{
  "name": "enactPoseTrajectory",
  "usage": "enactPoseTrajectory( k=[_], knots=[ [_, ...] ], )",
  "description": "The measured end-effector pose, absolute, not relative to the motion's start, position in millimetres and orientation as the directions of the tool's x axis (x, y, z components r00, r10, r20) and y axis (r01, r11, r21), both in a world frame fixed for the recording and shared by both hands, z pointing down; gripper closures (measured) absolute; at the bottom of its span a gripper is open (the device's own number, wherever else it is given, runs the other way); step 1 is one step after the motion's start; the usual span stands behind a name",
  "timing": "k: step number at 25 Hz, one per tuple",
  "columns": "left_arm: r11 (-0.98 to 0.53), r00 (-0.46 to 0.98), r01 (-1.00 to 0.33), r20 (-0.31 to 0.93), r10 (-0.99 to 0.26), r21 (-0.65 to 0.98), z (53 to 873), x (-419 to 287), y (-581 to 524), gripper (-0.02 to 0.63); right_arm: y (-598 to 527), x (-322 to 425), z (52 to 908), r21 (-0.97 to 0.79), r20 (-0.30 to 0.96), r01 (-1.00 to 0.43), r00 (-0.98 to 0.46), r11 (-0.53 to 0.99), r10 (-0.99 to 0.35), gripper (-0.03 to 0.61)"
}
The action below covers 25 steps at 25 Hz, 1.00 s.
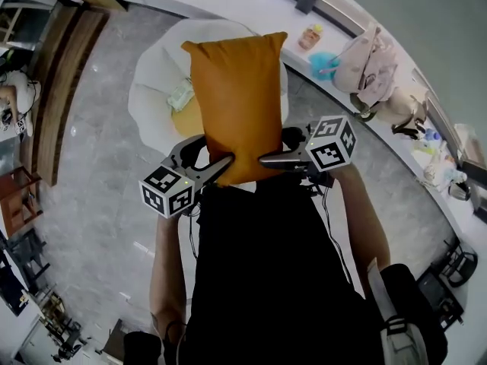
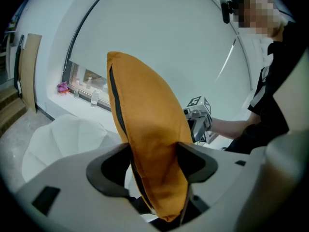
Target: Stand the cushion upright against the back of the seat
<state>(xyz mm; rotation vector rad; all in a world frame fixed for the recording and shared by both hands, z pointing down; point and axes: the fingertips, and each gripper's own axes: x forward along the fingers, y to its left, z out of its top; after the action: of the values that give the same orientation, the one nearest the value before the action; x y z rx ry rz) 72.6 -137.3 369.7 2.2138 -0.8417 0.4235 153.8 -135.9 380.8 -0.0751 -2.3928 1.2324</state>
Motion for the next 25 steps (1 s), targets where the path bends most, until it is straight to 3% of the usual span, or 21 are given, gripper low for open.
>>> enactPoseTrajectory(
  k=[7, 17, 25],
  knots=[
    [-0.486, 0.683, -0.726, 0.594, -0.426, 0.487, 407.3, 70.6, -160.1, 0.301, -164.2, 150.0, 423.6, -0.807, 0.360, -0.112, -0.871, 0.580, 0.334, 0.235],
    [-0.479, 0.637, -0.753, 0.681, -0.362, 0.450, 497.5, 44.7, -175.0, 0.311, -180.5, 120.5, 513.3, -0.743, 0.509, -0.153, -0.761, 0.652, 0.401, 0.244],
    [-0.486, 0.597, -0.766, 0.745, -0.298, 0.420, 609.8, 21.5, -174.2, 0.327, -182.5, 96.4, 621.6, -0.652, 0.626, -0.188, -0.680, 0.735, 0.381, 0.249]
  ],
)
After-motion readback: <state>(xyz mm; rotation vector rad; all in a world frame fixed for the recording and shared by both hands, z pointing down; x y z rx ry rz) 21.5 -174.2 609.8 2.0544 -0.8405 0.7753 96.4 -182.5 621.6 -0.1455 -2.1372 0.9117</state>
